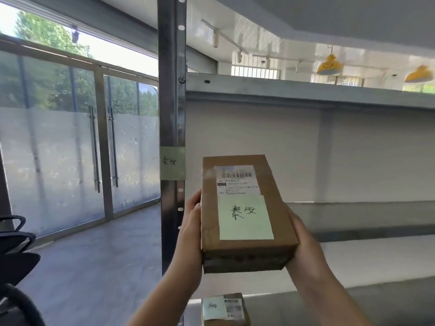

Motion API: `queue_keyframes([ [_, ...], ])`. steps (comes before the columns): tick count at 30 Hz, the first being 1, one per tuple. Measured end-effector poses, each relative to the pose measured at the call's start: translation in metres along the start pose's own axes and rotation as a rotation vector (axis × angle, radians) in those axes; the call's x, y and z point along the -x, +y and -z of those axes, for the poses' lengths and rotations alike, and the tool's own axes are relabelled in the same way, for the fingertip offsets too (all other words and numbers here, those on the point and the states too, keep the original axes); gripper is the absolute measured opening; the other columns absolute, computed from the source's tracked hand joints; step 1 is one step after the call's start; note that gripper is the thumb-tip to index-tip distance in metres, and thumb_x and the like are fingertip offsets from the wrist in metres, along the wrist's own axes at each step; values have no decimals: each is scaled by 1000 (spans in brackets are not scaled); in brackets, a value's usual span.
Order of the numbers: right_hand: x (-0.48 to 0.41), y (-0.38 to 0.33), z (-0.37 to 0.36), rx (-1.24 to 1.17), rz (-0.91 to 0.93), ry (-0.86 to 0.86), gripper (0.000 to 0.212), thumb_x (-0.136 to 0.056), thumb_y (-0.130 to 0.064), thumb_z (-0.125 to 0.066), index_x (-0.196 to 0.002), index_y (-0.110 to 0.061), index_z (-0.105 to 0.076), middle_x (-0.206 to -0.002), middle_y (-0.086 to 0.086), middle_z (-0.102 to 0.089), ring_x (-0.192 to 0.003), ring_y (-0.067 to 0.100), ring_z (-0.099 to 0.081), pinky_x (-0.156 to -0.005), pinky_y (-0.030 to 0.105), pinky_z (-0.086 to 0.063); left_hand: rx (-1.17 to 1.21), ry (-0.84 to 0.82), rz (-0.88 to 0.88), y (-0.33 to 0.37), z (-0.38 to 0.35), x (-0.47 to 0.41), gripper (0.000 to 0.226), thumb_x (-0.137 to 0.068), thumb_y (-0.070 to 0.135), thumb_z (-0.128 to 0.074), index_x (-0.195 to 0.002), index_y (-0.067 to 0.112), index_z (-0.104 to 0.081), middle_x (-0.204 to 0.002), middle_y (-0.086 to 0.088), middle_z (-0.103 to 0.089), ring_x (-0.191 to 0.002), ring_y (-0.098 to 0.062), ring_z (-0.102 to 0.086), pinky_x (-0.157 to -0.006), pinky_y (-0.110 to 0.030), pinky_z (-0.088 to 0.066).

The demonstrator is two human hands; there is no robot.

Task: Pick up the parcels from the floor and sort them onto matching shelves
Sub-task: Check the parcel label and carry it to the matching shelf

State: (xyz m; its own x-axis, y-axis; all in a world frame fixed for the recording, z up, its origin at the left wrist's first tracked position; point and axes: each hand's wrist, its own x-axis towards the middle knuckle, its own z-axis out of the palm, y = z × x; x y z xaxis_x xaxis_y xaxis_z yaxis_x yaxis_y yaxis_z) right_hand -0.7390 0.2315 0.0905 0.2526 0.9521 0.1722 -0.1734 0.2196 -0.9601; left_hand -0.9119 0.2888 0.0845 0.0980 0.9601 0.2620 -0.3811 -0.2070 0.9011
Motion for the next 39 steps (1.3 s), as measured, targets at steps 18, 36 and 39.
queue_keyframes([
  [18,-141,16,19,74,-168,77,30,-96,-28,-43,-87,-24,-72,-102,8,-73,-100,27,-62,-88,40,-47,-125,189,371,-30,-25,-113,38,-105,26,-32,-117,6,-62,-111,-21,-65,-97,-32,-59,-70,-37,-52],
  [36,-164,50,14,-15,-284,85,39,-103,-33,-38,-86,-21,-71,-82,5,-72,-76,21,-66,-59,28,-54,-281,382,199,-63,-14,-133,43,-105,27,-30,-133,8,-57,-130,-16,-59,-126,-35,-53,-106,-47,-42],
  [39,-155,50,19,44,-255,92,36,-104,-35,-37,-95,-20,-69,-87,0,-68,-76,15,-61,-55,24,-48,-291,392,135,-61,-16,-125,46,-109,26,-29,-146,12,-51,-146,-6,-56,-138,-27,-47,-112,-39,-34],
])
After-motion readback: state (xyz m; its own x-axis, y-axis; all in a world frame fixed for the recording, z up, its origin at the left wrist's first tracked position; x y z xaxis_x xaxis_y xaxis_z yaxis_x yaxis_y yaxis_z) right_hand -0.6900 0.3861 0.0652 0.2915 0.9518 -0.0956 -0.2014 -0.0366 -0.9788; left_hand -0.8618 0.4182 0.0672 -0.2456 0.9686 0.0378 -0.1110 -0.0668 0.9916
